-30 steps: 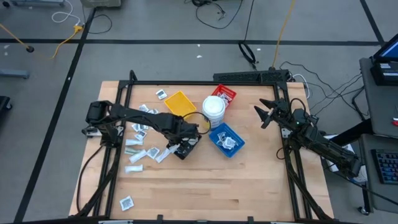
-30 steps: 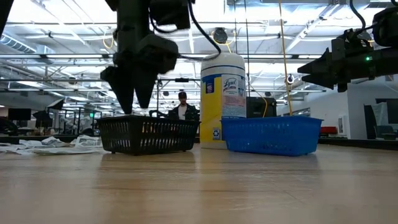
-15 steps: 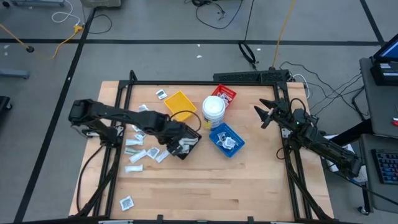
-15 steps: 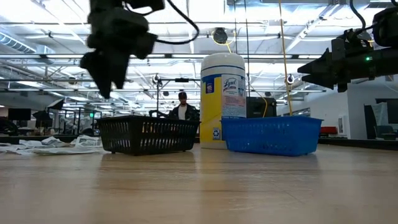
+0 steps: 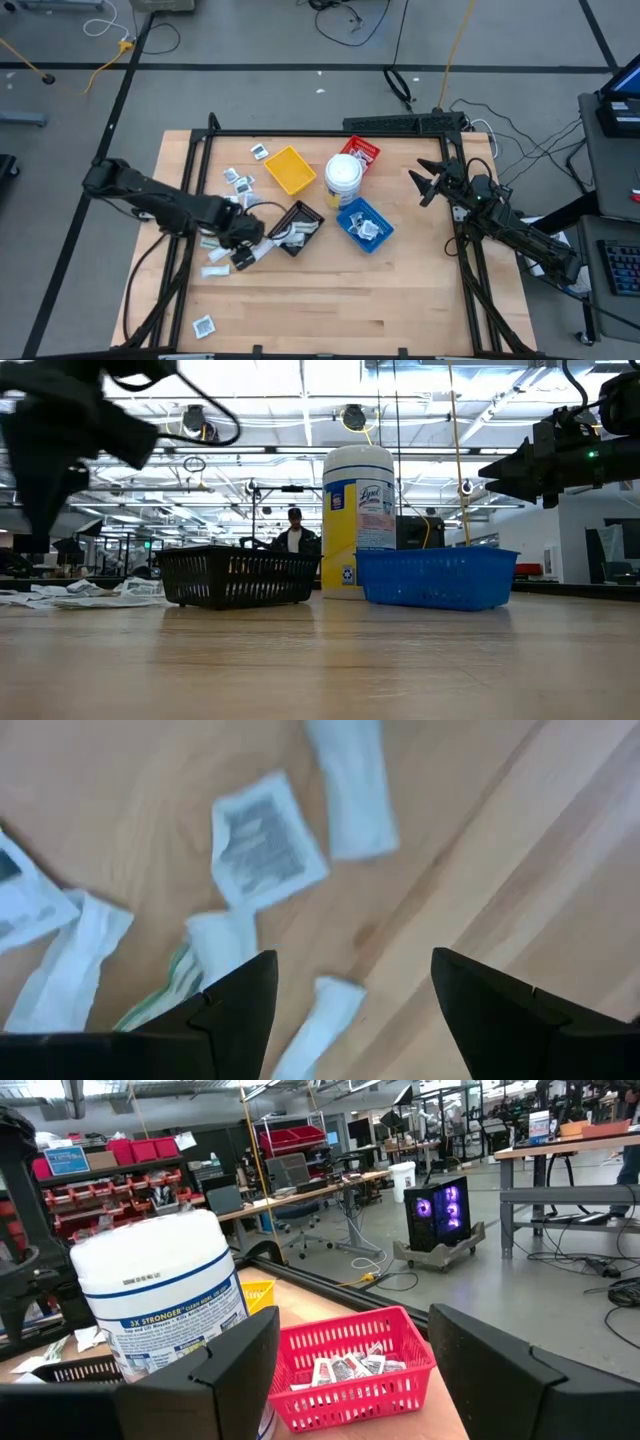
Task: Pick & Place First Aid Supplies
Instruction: Put the bandage pack into the black bin
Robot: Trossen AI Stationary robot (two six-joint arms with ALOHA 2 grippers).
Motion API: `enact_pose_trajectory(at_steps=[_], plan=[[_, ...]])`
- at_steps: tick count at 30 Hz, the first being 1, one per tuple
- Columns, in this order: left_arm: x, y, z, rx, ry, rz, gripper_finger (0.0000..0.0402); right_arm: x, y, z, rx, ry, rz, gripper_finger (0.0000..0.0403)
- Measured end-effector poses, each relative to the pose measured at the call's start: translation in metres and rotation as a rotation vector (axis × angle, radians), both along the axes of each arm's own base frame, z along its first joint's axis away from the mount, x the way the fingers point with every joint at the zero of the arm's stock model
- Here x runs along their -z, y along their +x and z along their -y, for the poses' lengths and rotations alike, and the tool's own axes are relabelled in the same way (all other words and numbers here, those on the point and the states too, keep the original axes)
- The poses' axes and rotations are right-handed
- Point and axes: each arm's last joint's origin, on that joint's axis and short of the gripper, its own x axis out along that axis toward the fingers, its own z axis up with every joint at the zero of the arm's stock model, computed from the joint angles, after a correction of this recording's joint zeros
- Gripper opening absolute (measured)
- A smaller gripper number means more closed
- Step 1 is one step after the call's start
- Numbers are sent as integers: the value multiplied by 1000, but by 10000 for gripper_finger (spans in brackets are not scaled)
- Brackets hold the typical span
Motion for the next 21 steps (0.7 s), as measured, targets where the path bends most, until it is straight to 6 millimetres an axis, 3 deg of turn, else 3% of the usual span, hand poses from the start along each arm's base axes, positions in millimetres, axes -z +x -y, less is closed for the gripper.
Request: enact_pose_trajectory(at_steps=[10, 21], plan=[[12, -49, 18, 99, -6, -155, 271, 0, 0, 0, 0, 1, -1, 254], [24, -54, 45, 84, 19, -182, 271, 0, 0, 0, 0, 0, -1, 254]])
